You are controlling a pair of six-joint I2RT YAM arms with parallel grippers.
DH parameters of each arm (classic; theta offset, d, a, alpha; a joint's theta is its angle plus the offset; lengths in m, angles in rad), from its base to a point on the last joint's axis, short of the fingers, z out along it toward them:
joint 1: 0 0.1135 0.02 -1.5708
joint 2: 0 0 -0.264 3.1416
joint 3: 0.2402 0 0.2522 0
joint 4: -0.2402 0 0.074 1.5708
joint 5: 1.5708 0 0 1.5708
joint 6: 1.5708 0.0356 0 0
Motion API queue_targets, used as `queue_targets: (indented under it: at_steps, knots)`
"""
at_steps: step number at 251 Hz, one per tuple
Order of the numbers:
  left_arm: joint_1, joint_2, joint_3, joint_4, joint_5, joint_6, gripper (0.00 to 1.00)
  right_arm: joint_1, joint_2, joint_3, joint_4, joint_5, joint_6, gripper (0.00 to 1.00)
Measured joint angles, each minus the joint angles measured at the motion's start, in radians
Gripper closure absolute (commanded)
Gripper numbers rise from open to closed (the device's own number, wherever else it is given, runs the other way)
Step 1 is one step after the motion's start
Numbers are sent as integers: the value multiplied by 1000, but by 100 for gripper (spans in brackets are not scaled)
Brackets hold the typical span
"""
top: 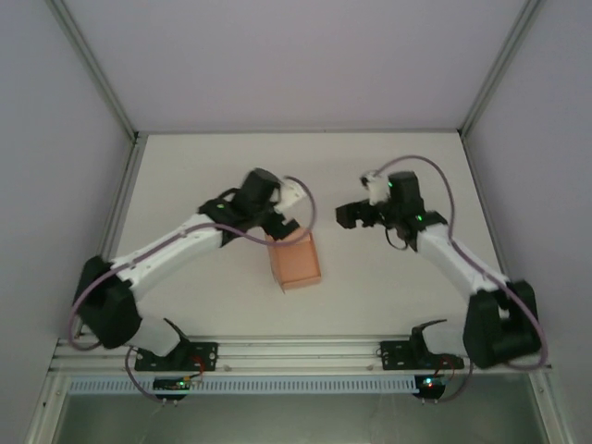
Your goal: Assemble paper box
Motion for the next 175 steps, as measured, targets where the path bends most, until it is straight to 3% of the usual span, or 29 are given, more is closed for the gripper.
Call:
queue_targets:
  at_steps: [47,67,85,125,175]
  knots:
    - [283,-287,-166,63,79,-392,0,120,375,441,-272,-64,-412,14]
    - [352,-379,-257,55,85,-494,0,165,504,589,-404,-66,-565,21]
    - [393,-431,-335,34,87,-561,0,203,616,715,-528,-58,-685,31]
    - [443,-481,-470,5,88,-664,1,255,826,950,-749,-40,-843,33]
    - [462,-488,-506,9,107,-713,0,286,926,1040,-883,-4,-941,35]
